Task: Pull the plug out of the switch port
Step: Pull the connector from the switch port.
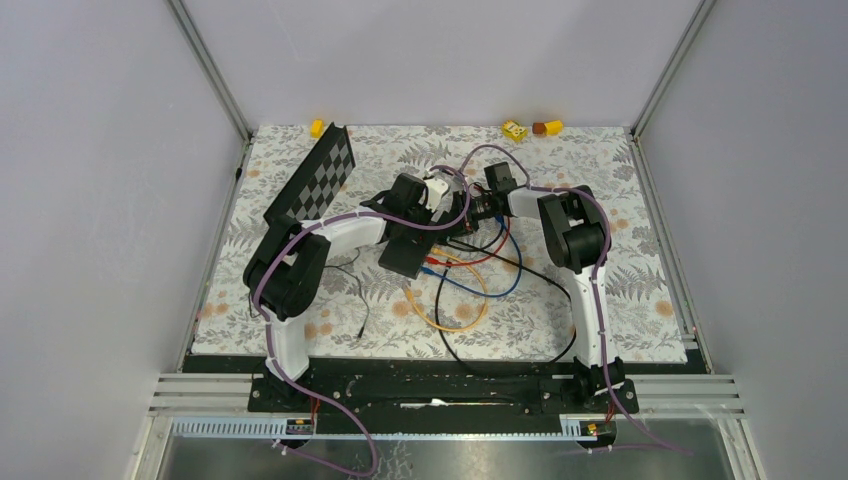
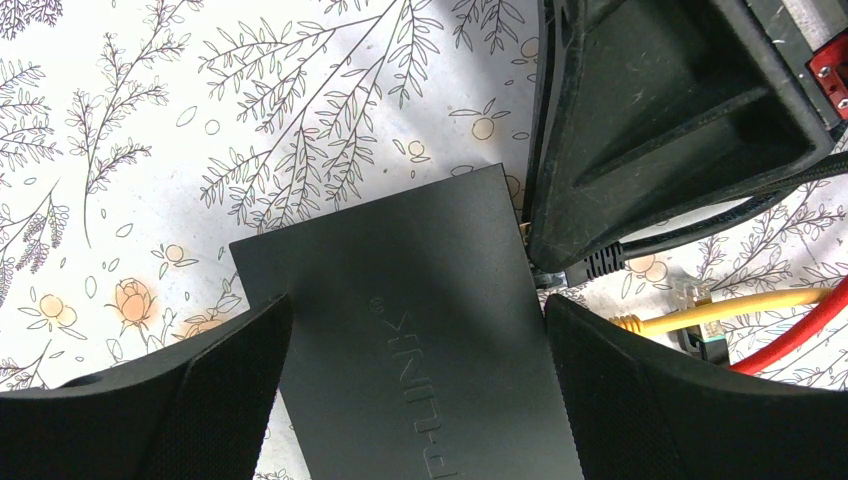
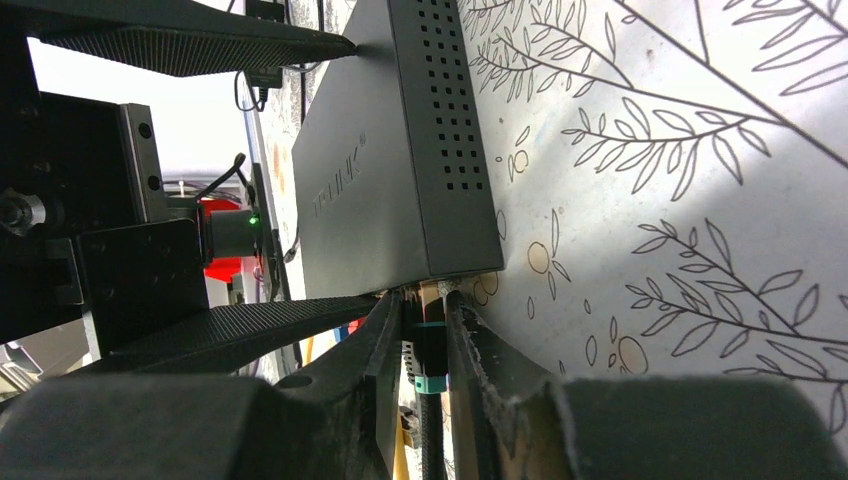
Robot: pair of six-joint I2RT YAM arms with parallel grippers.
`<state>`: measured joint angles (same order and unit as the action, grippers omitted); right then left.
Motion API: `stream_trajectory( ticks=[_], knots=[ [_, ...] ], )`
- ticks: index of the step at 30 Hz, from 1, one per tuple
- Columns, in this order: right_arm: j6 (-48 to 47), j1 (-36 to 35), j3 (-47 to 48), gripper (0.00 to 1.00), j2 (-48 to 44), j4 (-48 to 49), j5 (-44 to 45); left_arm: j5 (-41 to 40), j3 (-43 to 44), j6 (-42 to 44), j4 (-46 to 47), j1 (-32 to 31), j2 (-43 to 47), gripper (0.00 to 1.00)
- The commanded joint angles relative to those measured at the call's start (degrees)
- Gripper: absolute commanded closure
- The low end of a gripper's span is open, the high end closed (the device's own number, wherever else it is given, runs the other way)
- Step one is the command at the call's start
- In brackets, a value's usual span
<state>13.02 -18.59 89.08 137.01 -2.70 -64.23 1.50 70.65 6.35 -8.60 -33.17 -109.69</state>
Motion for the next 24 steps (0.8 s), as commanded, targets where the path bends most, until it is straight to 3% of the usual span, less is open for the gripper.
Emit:
stream_trajectory(
  ticks=[1,11,24],
  knots=[
    [-0.41,0.84,-1.82,1.0,0.49,-1.09,6.58,-1.76,-1.46,-0.27,-0.67,1.62,1.07,0.04],
    [-9.91,1.01,7.36,1.0,4.58,-15.09,5.12,-1.76,-1.83,-0.3,-0.46,2.01,1.54,0.04],
    [0.36,1.01,-0.27,1.0,1.73,-2.4,4.26,-2.55,-2.18,-0.92,-0.12,2.75,1.81,0.04]
  ],
)
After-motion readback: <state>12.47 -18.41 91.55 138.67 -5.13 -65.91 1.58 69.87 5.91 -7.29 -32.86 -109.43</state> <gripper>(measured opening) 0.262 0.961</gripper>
